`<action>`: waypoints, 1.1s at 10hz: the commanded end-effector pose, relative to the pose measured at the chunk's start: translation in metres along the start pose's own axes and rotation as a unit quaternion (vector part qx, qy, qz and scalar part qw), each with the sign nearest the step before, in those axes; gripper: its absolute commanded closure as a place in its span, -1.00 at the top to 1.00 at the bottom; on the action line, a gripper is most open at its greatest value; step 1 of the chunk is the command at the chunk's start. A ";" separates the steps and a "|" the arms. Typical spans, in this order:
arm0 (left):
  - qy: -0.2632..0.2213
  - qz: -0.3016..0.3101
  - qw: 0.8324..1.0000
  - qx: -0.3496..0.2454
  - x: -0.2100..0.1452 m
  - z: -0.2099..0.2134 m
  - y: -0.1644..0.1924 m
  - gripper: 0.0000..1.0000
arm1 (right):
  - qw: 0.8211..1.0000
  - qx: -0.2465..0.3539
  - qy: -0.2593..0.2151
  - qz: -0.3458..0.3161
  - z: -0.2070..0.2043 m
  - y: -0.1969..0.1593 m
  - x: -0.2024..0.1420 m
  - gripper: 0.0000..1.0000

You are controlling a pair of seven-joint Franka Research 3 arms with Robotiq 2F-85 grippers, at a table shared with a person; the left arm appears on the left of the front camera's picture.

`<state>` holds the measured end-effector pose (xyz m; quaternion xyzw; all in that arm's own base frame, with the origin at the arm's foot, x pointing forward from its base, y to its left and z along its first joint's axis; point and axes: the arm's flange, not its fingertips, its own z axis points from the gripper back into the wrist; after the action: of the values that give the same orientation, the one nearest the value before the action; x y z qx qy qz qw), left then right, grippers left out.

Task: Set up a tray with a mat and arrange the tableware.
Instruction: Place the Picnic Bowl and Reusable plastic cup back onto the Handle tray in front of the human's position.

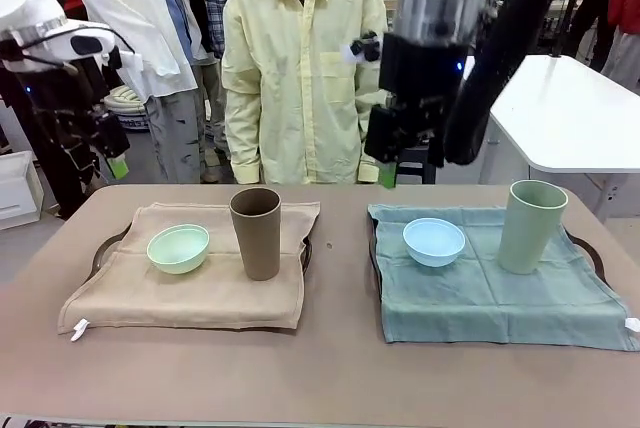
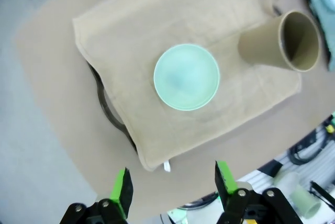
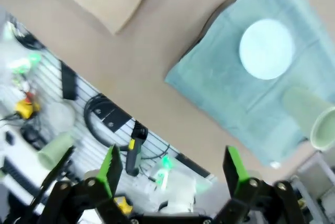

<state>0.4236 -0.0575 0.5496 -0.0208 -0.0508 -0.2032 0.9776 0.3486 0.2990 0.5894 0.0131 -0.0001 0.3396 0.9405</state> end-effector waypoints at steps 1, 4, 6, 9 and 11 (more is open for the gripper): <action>0.004 0.017 1.000 0.009 0.008 0.018 -0.011 0.66 | 0.999 -0.032 -0.005 -0.019 0.018 0.008 0.017 1.00; -0.003 0.002 1.000 0.002 0.004 0.011 -0.006 0.66 | 1.000 -0.013 -0.007 -0.004 0.016 0.008 0.004 1.00; -0.003 0.002 1.000 0.002 0.004 0.011 -0.006 0.66 | 1.000 -0.013 -0.007 -0.004 0.016 0.008 0.004 1.00; -0.003 0.002 1.000 0.002 0.004 0.011 -0.006 0.66 | 1.000 -0.013 -0.007 -0.004 0.016 0.008 0.004 1.00; -0.003 0.002 1.000 0.002 0.004 0.011 -0.006 0.66 | 1.000 -0.013 -0.007 -0.004 0.016 0.008 0.004 1.00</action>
<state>0.4237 -0.0648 0.5630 -0.0210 -0.0474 -0.1949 0.9795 0.3501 0.3112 0.6098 -0.0032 -0.0144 0.3345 0.9423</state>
